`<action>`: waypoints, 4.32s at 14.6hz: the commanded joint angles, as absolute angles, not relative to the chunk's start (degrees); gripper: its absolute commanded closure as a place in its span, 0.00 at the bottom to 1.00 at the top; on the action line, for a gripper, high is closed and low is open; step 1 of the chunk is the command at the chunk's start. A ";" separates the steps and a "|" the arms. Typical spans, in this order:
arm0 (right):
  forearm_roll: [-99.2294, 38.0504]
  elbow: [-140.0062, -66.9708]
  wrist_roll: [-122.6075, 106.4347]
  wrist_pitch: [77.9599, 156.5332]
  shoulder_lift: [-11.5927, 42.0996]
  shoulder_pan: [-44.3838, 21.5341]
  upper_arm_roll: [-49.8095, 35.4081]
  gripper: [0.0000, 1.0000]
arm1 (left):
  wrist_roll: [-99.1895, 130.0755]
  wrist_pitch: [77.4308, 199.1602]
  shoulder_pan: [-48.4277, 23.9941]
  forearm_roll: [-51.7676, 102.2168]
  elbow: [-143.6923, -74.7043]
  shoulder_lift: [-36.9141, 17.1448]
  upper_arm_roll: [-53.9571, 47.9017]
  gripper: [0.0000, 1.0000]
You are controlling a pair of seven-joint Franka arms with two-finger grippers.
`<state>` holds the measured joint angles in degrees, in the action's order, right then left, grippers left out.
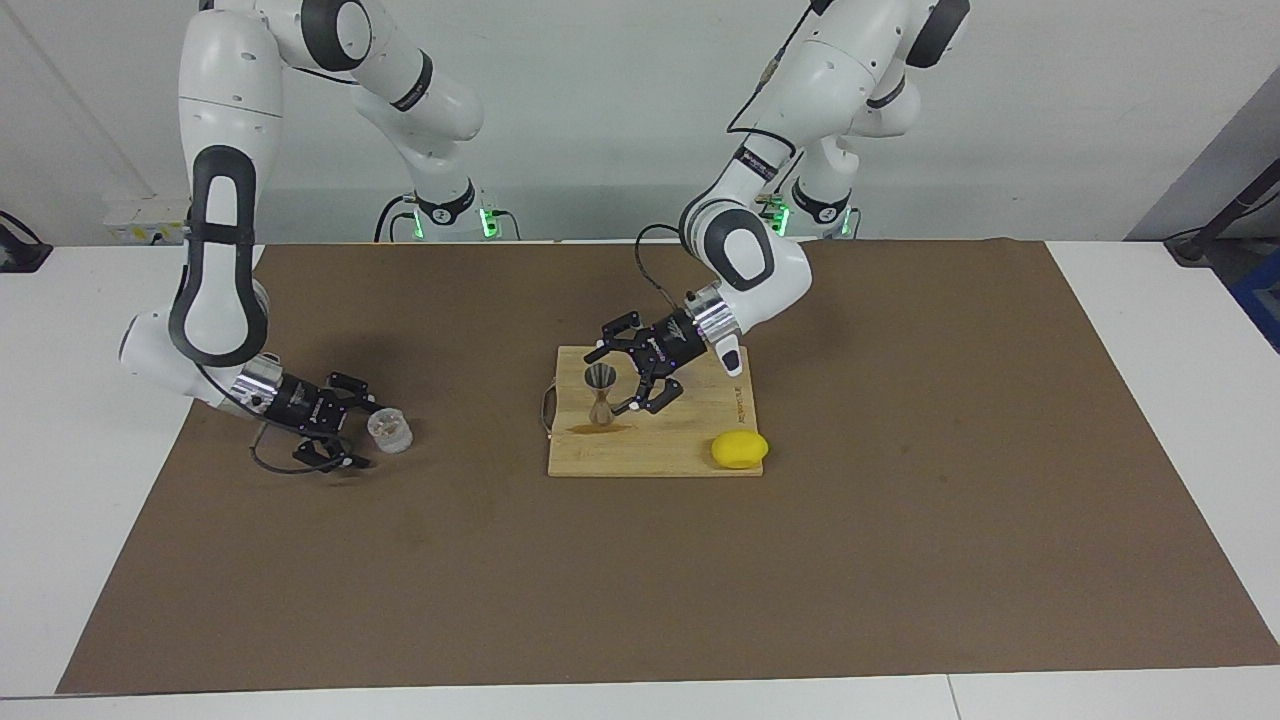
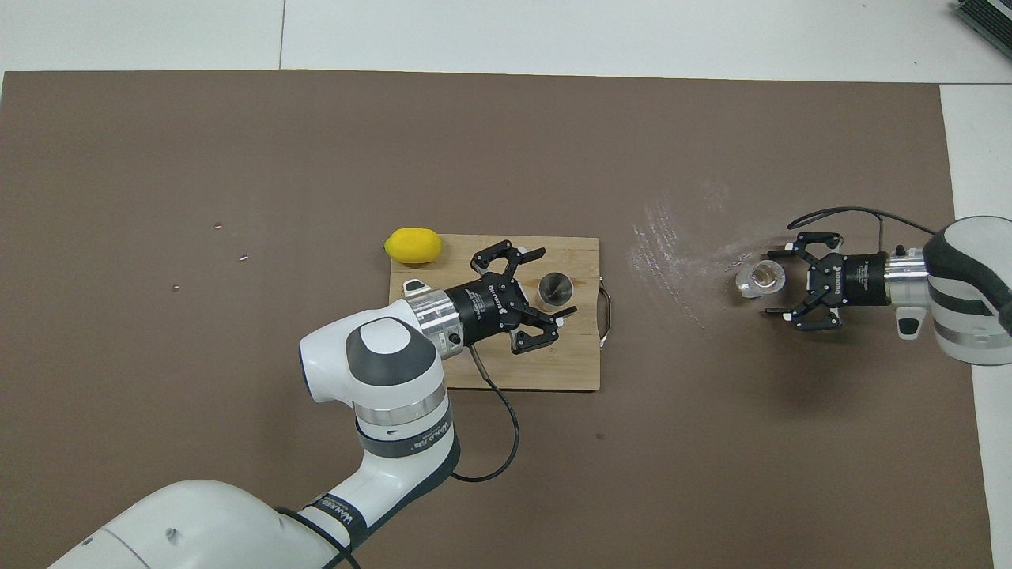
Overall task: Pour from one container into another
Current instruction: 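Set the metal cup on the board while the right gripper grasps the glass, then lift the glass with the right gripper while the left gripper withdraws, then tilt the glass cup over the metal cup with the right gripper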
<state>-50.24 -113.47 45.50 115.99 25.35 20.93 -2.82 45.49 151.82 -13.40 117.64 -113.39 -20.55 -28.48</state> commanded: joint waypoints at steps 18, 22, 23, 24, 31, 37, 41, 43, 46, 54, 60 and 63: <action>-53.44 -111.62 53.33 114.70 20.58 17.77 -3.69 1.00 | 46.67 156.19 6.22 66.07 -114.26 -9.67 -27.33 0.00; -52.48 -111.53 59.92 115.14 15.22 9.34 -3.25 1.00 | 46.50 154.96 11.15 42.34 -113.64 -9.49 -27.33 0.00; -50.73 -111.19 62.20 115.31 14.25 7.40 -3.25 1.00 | 46.49 152.08 12.03 34.88 -113.21 -9.32 -27.33 0.00; -48.97 -110.31 64.49 115.57 13.89 6.34 -3.43 1.00 | 46.49 149.18 13.00 29.15 -111.99 -9.40 -27.33 0.00; -32.44 -104.33 78.21 118.73 14.76 -2.89 -3.69 1.00 | 33.28 126.41 18.01 9.05 -104.07 -8.88 -27.16 0.00; -24.62 -104.15 88.14 123.84 15.56 -10.88 -3.60 1.00 | 7.95 107.35 19.78 3.08 -101.95 -2.65 -23.65 0.00; -19.09 -102.75 93.59 124.01 15.73 -14.31 -3.60 1.00 | 2.02 97.93 19.69 2.20 -101.34 2.19 -22.41 0.00; -16.80 -102.57 95.09 124.01 15.82 -16.16 -3.43 1.00 | 0.28 92.31 19.16 -1.57 -98.80 2.99 -22.41 0.00; -13.02 -102.57 96.06 123.84 15.73 -17.57 -3.43 1.00 | -0.44 85.18 14.45 -1.84 -92.30 2.03 -17.79 0.00; -6.08 -103.45 95.98 123.14 14.85 -20.04 -3.52 1.00 | -0.61 81.92 -1.85 -1.14 -90.09 3.34 -0.79 0.00; 1.04 -103.36 95.98 121.65 14.59 -22.06 -3.52 1.00 | -0.61 79.10 0.70 2.11 -86.31 3.34 -1.23 0.00; 2.72 -103.27 96.06 121.38 14.41 -22.24 -3.69 1.00 | -0.27 81.81 0.79 2.20 -90.86 5.53 -1.32 0.00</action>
<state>0.66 -103.66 94.58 122.62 14.96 -22.08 -3.58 -0.20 80.71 0.21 1.26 -87.88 3.62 -1.03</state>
